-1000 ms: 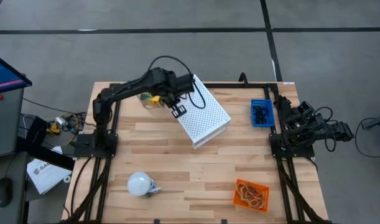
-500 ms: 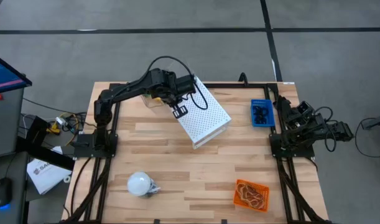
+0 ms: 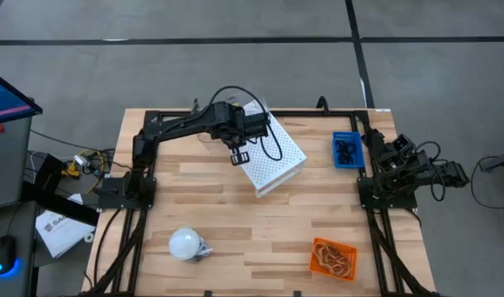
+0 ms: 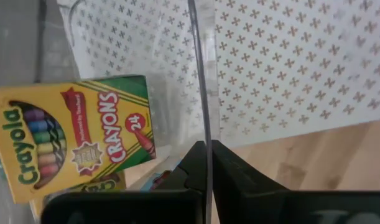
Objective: Pick & Place Office Desk Supplies
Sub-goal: Put the transparent bin on the shelf
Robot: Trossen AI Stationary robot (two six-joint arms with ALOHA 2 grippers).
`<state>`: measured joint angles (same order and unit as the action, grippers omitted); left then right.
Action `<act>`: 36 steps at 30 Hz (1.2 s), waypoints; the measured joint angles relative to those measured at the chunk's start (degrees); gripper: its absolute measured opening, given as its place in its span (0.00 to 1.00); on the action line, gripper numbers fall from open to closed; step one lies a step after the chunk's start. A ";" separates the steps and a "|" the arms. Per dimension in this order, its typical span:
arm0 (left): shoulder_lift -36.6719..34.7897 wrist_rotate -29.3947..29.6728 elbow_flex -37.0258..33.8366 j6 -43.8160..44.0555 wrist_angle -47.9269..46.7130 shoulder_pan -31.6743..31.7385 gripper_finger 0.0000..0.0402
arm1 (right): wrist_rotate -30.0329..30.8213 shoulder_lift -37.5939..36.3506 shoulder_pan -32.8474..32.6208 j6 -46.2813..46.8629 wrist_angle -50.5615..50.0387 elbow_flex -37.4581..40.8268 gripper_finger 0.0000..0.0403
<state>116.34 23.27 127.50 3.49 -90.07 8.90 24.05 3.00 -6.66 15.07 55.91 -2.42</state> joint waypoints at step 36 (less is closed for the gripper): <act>-2.96 -3.73 0.00 -35.81 6.91 -7.33 0.00 | 0.02 0.00 -0.02 -0.04 -0.74 0.00 0.43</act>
<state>113.38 19.54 127.50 -32.32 -83.16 1.57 24.08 3.01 -6.68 15.03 55.17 -2.42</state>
